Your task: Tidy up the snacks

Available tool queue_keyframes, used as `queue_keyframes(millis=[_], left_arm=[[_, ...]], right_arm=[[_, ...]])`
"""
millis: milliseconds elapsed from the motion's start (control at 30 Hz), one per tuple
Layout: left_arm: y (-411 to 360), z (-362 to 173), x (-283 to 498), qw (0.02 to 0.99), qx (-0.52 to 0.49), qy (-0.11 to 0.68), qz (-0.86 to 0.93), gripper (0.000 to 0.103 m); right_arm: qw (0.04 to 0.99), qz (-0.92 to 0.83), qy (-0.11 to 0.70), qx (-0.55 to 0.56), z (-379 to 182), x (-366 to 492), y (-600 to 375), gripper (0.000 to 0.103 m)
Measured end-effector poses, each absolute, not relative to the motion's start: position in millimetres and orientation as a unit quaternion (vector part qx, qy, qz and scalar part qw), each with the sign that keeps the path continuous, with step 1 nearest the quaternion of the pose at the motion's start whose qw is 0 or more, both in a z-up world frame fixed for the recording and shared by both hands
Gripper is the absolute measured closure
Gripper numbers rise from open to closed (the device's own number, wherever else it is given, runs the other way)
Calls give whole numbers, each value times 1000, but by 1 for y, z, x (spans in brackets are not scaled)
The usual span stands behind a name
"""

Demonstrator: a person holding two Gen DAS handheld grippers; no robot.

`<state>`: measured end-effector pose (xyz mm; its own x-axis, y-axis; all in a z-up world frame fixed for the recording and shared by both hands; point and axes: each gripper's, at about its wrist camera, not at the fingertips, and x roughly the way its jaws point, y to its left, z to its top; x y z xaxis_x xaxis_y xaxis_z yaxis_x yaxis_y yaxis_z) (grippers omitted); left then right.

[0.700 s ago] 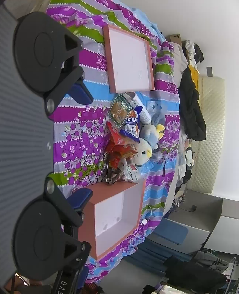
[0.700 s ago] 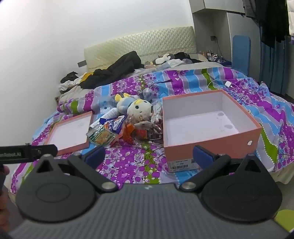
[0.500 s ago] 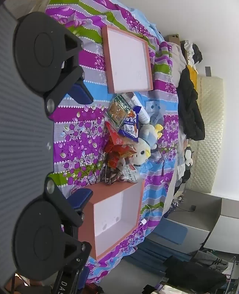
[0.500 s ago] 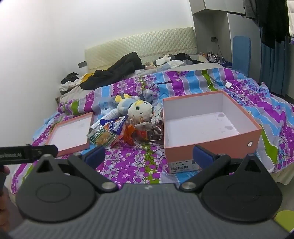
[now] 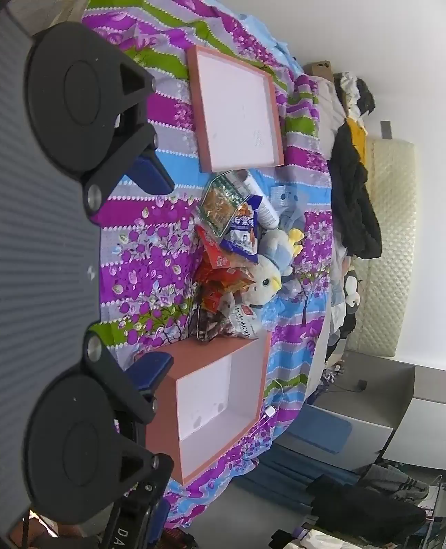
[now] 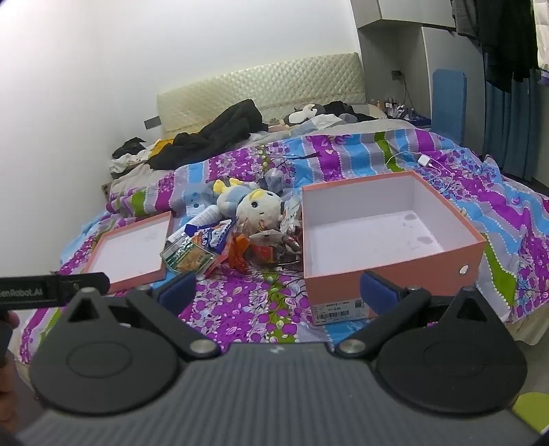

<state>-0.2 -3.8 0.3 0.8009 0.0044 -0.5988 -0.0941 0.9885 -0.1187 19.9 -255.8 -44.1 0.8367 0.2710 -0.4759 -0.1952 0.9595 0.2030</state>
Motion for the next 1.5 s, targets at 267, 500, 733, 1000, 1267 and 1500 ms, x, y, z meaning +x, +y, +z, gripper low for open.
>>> queue_keyframes(millis=[267, 500, 733, 1000, 1267, 1500], left_arm=[[0, 1, -1, 948, -69, 310, 28, 3], [2, 0, -1, 947, -70, 311, 27, 3], [1, 0, 0, 947, -70, 312, 27, 3], [0, 1, 0, 947, -72, 311, 28, 3], [-1, 2, -1, 948, -71, 310, 27, 3], [1, 3, -2, 947, -72, 311, 27, 3]], right_arm=[[955, 121, 259, 74, -45, 20, -256, 0], [955, 121, 259, 74, -45, 20, -256, 0], [956, 120, 259, 74, -44, 19, -254, 0], [955, 119, 260, 74, -45, 20, -255, 0], [956, 120, 257, 73, -43, 18, -256, 0], [955, 121, 259, 75, -44, 19, -256, 0]])
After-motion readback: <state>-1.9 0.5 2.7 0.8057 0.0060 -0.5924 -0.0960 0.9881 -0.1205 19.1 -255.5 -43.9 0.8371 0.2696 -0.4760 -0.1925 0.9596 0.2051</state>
